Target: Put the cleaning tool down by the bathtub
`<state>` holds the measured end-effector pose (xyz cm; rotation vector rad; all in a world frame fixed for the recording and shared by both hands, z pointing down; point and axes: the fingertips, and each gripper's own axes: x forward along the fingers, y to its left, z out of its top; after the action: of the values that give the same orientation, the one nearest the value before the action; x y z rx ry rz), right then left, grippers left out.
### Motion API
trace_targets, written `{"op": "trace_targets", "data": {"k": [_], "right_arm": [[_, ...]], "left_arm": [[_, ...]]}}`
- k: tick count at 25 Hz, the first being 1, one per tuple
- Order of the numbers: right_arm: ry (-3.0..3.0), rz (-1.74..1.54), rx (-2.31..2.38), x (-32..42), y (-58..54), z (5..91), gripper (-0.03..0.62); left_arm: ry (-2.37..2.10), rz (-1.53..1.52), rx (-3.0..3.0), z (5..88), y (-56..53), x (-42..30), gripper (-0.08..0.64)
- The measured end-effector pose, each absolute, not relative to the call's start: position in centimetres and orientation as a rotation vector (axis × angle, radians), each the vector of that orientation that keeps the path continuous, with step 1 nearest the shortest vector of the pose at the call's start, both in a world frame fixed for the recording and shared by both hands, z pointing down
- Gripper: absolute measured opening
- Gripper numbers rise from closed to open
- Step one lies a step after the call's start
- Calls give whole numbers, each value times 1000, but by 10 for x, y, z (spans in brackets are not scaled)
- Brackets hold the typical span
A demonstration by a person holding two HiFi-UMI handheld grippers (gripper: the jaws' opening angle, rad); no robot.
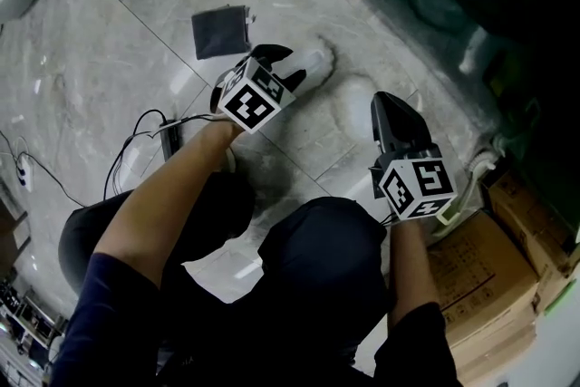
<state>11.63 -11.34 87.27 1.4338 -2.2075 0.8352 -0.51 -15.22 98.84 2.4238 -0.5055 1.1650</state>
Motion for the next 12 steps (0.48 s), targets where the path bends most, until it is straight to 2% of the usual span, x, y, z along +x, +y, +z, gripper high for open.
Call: {"op": "trace_targets", "data": {"k": [12], "right_arm": [[-2131, 897, 1432, 92, -102, 721, 5]], "left_arm": [[-540, 1145, 2394, 830, -157, -58, 204]]}}
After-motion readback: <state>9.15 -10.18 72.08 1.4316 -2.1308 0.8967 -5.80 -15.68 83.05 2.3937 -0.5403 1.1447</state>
